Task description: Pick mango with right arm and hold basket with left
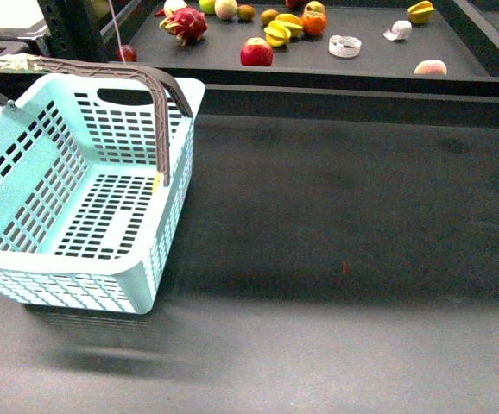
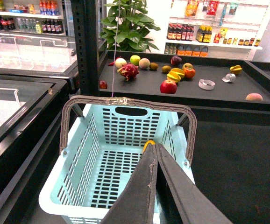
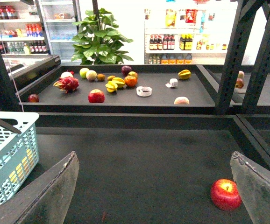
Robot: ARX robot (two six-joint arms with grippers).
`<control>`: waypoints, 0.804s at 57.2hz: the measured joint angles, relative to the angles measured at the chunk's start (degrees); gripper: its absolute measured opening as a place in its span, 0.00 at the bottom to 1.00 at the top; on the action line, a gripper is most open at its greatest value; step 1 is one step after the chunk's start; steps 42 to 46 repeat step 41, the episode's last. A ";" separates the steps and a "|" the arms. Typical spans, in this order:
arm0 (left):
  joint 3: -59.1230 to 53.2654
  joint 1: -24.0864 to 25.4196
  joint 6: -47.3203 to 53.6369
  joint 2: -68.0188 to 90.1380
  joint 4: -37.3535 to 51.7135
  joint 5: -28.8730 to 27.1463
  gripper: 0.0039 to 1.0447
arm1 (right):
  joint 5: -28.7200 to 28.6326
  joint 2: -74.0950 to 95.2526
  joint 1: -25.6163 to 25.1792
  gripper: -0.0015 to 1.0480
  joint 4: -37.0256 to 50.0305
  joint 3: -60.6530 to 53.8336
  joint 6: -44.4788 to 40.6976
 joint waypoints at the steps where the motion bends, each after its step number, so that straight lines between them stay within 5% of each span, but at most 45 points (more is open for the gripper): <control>1: 0.00 0.02 0.00 -0.31 -0.31 0.00 0.04 | 0.00 0.00 0.00 0.92 0.00 0.00 0.00; 10: 0.02 0.02 0.00 -3.04 -3.06 0.00 0.04 | 0.00 0.00 0.00 0.92 0.00 0.00 0.00; 15: 0.02 0.00 0.00 -10.32 -11.78 -0.02 0.04 | 0.02 0.00 0.00 0.92 0.00 0.00 0.00; 46: 0.02 0.00 0.00 -12.09 -12.48 0.00 0.04 | 0.00 0.00 0.00 0.92 0.00 0.00 0.00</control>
